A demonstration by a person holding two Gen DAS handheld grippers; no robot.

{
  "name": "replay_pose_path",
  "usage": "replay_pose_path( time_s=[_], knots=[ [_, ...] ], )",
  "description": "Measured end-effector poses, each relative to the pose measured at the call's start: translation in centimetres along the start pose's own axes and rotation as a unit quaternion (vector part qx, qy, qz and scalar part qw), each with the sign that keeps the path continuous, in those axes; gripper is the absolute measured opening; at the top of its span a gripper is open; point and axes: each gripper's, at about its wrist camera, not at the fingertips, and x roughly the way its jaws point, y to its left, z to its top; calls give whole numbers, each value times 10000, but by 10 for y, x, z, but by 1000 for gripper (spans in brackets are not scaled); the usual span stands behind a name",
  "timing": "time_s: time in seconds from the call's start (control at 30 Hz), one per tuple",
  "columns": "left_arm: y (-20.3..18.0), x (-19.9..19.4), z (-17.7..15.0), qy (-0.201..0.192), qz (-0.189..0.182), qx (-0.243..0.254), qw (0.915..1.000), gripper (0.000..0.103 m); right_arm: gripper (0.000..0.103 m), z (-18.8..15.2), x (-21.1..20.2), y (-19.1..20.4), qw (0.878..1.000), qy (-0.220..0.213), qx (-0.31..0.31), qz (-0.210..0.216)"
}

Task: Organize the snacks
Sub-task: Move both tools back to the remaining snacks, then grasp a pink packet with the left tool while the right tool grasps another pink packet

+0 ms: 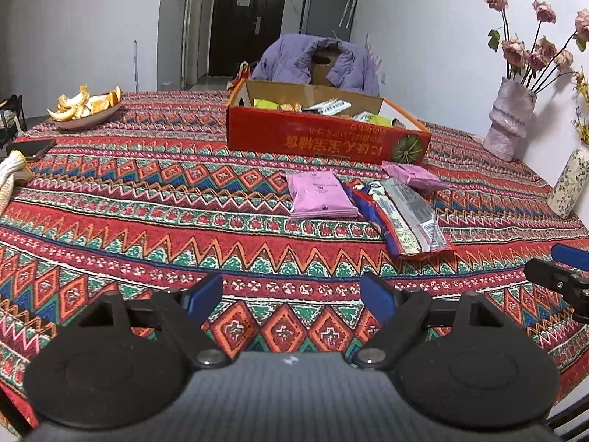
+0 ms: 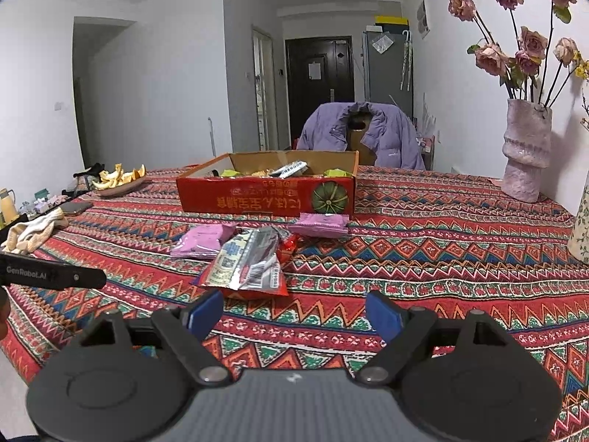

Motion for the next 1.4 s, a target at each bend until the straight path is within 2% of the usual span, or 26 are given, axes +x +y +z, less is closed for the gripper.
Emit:
replay_pose_path(
  time_s=[0.3, 0.57, 0.9, 1.1, 1.3, 1.4],
  knots=[
    [-7, 46, 24, 293, -107, 23, 9995, 83, 84, 8, 33, -13, 9996, 266, 95, -66],
    [-17, 97, 63, 282, -201, -133, 9993, 82, 84, 31, 70, -24, 9991, 408, 81, -92],
    [-18, 168, 90, 545, -216, -241, 9980, 76, 84, 69, 148, -37, 9981, 613, 92, 6],
    [-28, 177, 87, 339, 10, 141, 9993, 68, 83, 83, 212, -41, 9967, 776, 166, 155],
    [-28, 174, 88, 370, -130, 283, 9988, 62, 81, 81, 250, -33, 9951, 966, 154, 103],
    [-26, 171, 89, 360, -152, 309, 9988, 62, 74, 80, 256, -30, 9951, 982, 74, 51]
  ],
)
